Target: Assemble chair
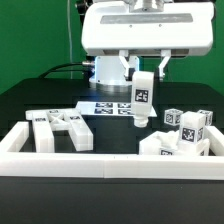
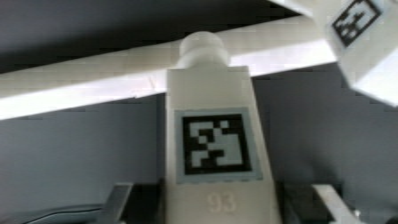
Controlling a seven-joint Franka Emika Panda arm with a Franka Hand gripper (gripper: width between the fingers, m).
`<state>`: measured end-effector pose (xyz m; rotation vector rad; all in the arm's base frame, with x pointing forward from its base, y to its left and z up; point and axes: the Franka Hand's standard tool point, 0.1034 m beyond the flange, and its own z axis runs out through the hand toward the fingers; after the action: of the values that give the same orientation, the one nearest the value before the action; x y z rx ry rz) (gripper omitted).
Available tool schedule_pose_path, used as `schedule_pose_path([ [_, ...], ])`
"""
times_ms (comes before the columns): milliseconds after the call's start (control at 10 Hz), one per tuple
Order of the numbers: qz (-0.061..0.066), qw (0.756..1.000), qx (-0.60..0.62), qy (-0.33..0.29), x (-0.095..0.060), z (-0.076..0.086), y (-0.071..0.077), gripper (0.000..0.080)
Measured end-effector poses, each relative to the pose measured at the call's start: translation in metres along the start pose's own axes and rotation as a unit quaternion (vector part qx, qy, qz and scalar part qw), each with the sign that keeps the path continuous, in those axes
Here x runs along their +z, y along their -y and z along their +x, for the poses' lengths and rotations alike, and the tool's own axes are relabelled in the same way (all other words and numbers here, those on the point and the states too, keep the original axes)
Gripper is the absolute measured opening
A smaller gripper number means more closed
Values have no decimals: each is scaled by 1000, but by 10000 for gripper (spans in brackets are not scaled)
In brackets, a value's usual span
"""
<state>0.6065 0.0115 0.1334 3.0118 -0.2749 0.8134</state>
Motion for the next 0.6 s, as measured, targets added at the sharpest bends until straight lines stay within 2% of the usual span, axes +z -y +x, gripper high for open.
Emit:
schedule_pose_path([
  [300, 2, 1000, -10, 6, 5, -16, 11, 291],
  [600, 1, 1000, -11, 6, 5, -15, 9, 291],
])
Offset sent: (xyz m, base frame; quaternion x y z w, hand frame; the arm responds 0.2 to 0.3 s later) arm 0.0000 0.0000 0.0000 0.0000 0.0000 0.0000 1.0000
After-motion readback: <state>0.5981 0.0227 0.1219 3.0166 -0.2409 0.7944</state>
